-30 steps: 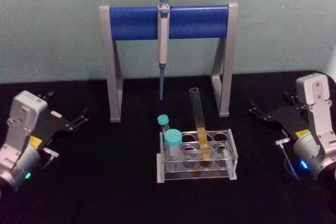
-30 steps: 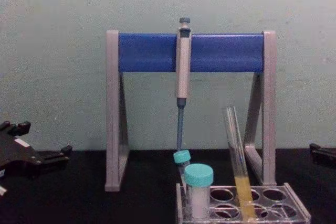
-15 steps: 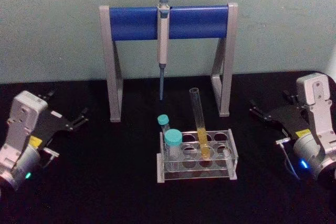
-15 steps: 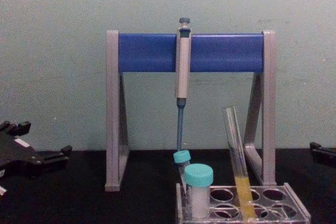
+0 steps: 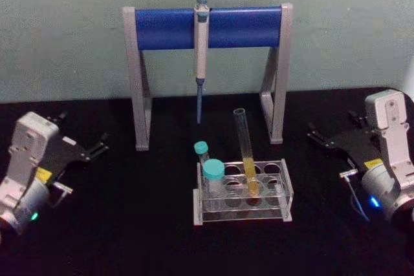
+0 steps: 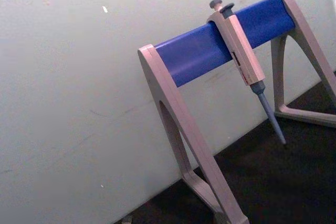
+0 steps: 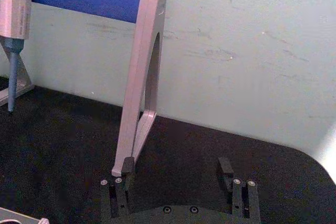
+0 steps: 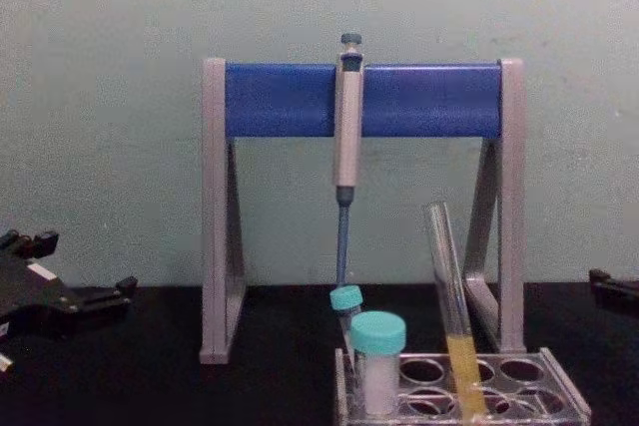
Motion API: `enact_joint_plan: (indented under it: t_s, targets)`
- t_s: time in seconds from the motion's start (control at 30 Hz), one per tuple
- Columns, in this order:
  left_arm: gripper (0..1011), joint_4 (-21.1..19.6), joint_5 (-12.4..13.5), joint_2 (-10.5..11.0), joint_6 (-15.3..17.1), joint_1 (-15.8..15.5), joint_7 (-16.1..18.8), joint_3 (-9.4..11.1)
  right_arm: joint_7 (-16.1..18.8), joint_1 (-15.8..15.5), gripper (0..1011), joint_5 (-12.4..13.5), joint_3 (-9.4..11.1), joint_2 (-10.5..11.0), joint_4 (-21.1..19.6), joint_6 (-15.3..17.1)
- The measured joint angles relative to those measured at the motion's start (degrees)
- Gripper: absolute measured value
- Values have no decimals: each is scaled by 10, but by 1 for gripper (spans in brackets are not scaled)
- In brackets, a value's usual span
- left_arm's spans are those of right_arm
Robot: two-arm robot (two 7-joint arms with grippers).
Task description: Pick up the test tube from the test tube rack, shake it, then place it back into the test tube rack.
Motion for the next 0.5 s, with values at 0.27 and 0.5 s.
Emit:
enact_joint_plan:
  t_s: [0.27, 0.5]
  targets:
    - [1002, 0, 0, 0, 0, 0, 0, 0, 0, 0, 1000, 0, 0, 0, 0, 0]
    - [1001, 0, 0, 0, 0, 0, 0, 0, 0, 0, 1000, 0, 0, 0, 0, 0]
